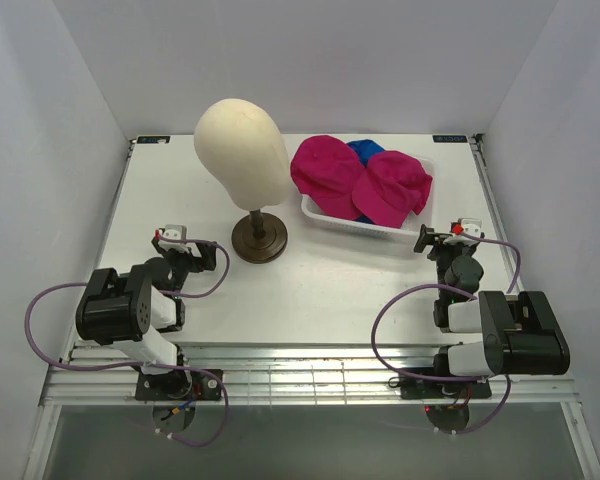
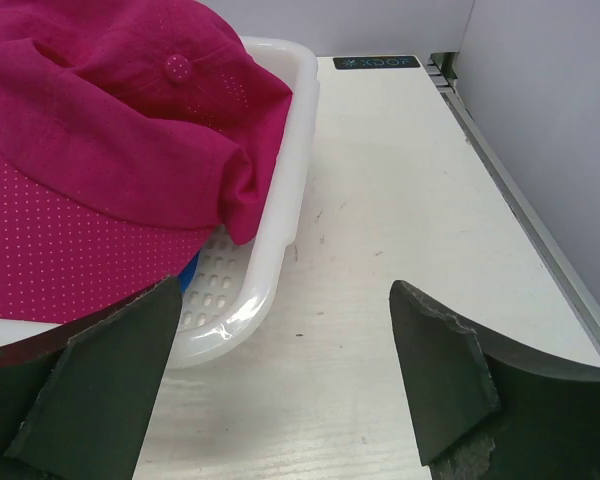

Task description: Stack the hats

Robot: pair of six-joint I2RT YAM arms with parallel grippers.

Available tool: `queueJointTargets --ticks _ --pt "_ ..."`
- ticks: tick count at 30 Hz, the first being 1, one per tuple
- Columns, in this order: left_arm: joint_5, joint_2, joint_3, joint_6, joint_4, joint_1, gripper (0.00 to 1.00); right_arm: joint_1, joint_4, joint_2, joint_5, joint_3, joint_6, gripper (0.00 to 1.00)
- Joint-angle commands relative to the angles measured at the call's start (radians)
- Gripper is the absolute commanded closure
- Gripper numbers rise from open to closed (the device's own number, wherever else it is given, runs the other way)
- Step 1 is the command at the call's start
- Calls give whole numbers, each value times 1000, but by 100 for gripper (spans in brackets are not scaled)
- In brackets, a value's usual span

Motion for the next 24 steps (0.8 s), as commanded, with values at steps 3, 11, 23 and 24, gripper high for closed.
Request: queueJointTargets --ticks 3,11,23,24 --pt "1 -6 13 3 34 -4 2 4 -106 11 7 0 -34 11" --pt "1 -8 -2 0 66 -4 2 -2 -460 -220 154 145 62 11" --pt "-157 -95 333 -144 -551 86 3 -7 -1286 -281 -204 742 217 22" --pt "-128 -82 410 -117 -765 95 9 -7 -1327 -223 -265 823 220 22"
